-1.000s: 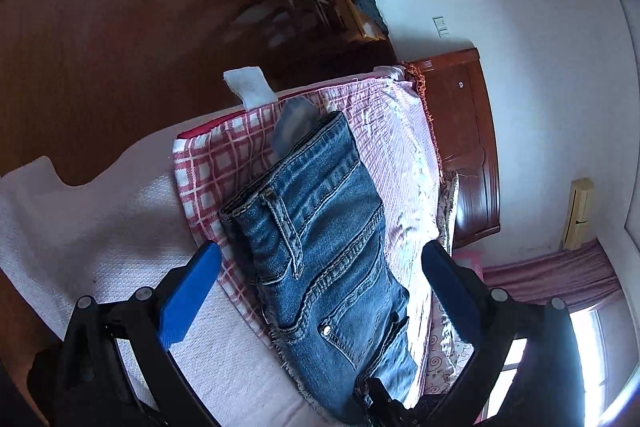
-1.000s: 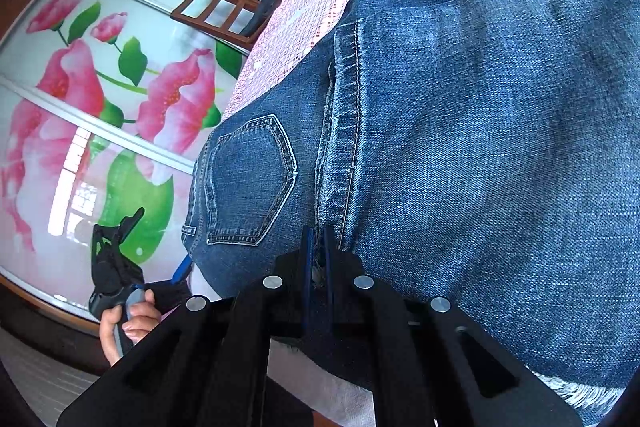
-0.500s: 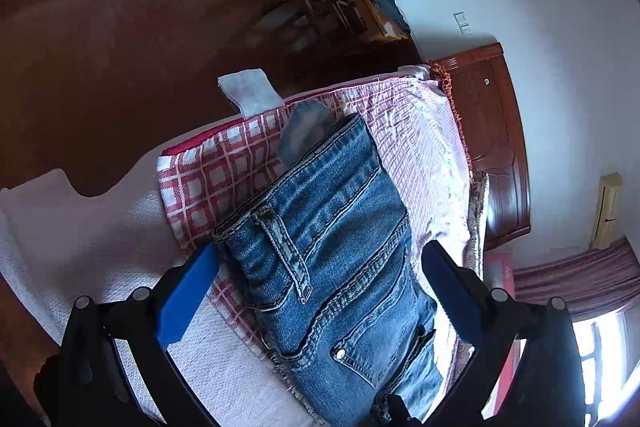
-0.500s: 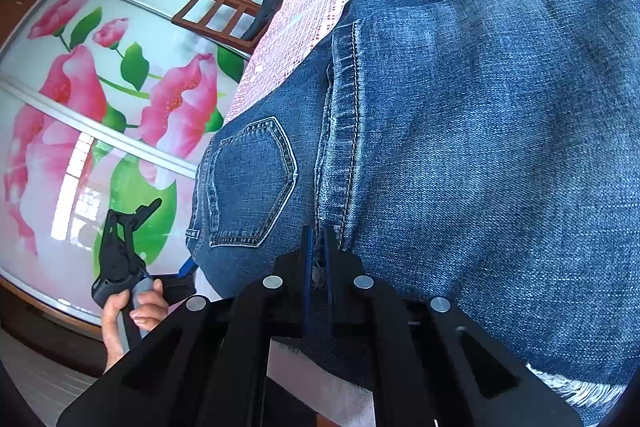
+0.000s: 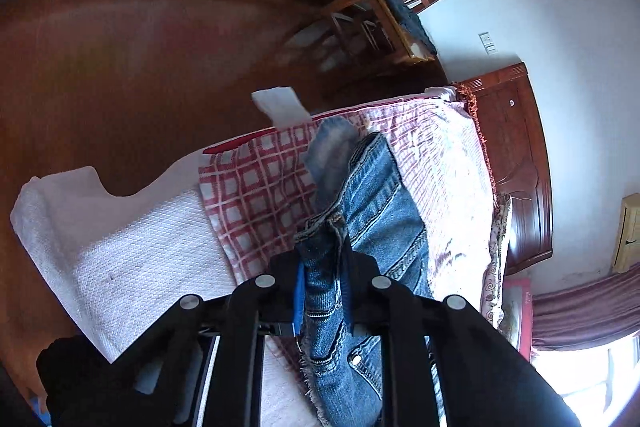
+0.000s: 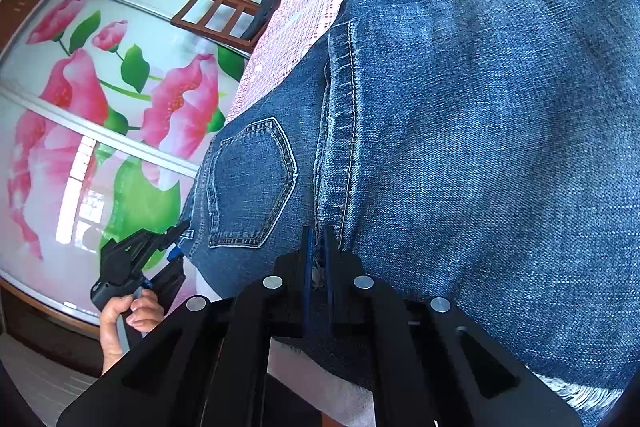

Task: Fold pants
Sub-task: 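Grasp the jeans waistband with the left gripper and lift it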

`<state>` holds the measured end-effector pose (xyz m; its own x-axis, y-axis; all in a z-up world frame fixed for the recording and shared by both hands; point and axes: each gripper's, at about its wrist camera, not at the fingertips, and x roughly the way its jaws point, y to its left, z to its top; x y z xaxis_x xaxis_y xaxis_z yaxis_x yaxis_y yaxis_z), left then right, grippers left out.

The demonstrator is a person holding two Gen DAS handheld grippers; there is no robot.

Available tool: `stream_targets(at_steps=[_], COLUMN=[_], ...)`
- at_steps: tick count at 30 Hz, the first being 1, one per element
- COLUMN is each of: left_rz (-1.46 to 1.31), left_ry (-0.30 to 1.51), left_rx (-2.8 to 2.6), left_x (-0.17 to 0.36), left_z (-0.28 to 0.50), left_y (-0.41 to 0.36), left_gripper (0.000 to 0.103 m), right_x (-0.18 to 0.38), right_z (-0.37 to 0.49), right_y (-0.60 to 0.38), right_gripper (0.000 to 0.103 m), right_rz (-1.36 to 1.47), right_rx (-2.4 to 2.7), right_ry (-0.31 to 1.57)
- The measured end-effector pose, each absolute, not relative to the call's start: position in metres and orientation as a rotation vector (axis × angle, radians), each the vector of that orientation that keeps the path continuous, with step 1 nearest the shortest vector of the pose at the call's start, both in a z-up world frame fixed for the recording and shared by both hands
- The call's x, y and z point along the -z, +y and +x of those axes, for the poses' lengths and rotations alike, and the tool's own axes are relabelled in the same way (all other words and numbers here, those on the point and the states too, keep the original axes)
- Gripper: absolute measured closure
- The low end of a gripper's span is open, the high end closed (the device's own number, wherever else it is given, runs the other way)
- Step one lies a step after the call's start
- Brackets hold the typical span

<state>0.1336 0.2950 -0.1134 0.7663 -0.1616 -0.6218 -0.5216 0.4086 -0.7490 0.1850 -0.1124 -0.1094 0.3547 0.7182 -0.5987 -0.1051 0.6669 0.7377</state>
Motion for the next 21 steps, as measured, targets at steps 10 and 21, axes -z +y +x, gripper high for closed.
stream_targets(at_steps=[10, 21], left_rz=[-1.025, -0.8], left_ry=[0.598, 0.537], left_rx=[-0.13, 0.13], left_x=[0.058, -0.012], left_z=[0.144, 0.153], left_y=[0.274, 0.201], left_gripper=[0.09, 0.09], right_x=[0.079, 0.091], right_z=[0.179, 0.155], right_y=[-0.127, -0.205], right_gripper=[0.045, 0.045], right_rz=[0.726, 1.018], right_rx=[-0.577, -0.492], right_ry=[1.057, 1.02])
